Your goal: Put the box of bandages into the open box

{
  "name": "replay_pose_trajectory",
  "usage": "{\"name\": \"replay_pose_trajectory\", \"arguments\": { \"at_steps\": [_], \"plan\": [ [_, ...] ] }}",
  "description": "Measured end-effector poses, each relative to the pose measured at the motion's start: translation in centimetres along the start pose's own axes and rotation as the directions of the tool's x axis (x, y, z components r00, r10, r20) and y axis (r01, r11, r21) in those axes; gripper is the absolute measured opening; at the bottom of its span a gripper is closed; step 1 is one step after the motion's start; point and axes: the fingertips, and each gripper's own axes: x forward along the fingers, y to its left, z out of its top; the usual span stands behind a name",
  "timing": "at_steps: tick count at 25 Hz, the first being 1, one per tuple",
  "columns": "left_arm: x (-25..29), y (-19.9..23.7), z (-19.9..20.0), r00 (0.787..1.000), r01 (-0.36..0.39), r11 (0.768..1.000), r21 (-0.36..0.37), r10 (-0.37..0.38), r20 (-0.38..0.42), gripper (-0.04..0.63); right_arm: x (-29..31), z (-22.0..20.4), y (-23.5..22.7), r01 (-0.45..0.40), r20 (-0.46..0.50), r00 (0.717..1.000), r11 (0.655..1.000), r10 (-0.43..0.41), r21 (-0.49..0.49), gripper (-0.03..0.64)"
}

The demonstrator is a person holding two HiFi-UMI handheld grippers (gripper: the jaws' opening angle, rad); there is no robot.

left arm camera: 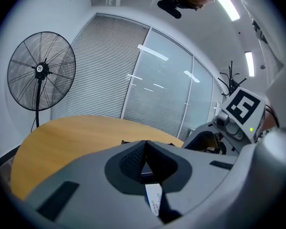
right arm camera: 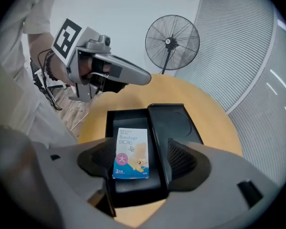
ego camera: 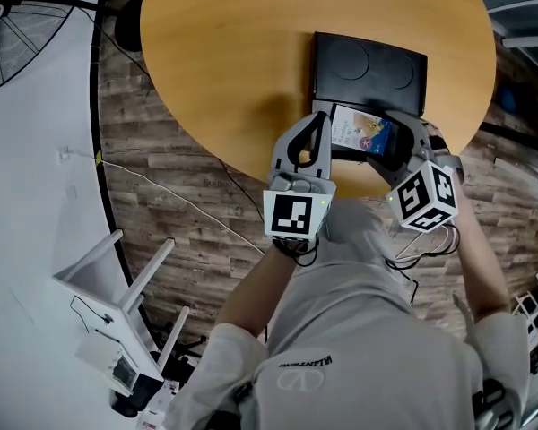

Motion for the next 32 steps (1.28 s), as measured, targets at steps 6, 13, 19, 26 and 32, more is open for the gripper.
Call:
{"name": "replay_pose_trajectory", "arguments": {
  "at_steps": [6,13,19,26,32],
  "plan": [
    [-0.4,-0.9,0.1,1.000,0.012,1.000,0.013,-0.012,0.005,0.008,-1.9,1.0,-1.0,0.113,0.107,0.987,0.993,-0.116,0.037,0.158],
    [-1.2,-1.6,0.2,1.000,0.019,0.999,0.026,-0.020,0.023,0.008,-3.7,1.8,-1.6,0.191,0.187,0.960,0.976,-0.209,0.108,0.040],
    [-1.7,-2.2,1.0,1.000,0.021,1.000,0.014,-0.021,0.013,0.008,-6.0,2.4,-3.0,0.237,0.250,0.923,0.944,-0.292,0.228,0.025],
    [-2.6,-3.2,2.8,0.999,0.031,0.998,0.059,-0.033,0.035,0.008,-10.4,2.9,-4.4,0.275,0.336,0.845,0.877,-0.416,0.394,0.018],
    [-3.8,-3.5,6.4,0.994,0.035,0.995,0.090,-0.045,0.104,0.008,-16.5,3.5,-6.3,0.319,0.391,0.725,0.779,-0.567,0.539,0.018]
  ]
}}
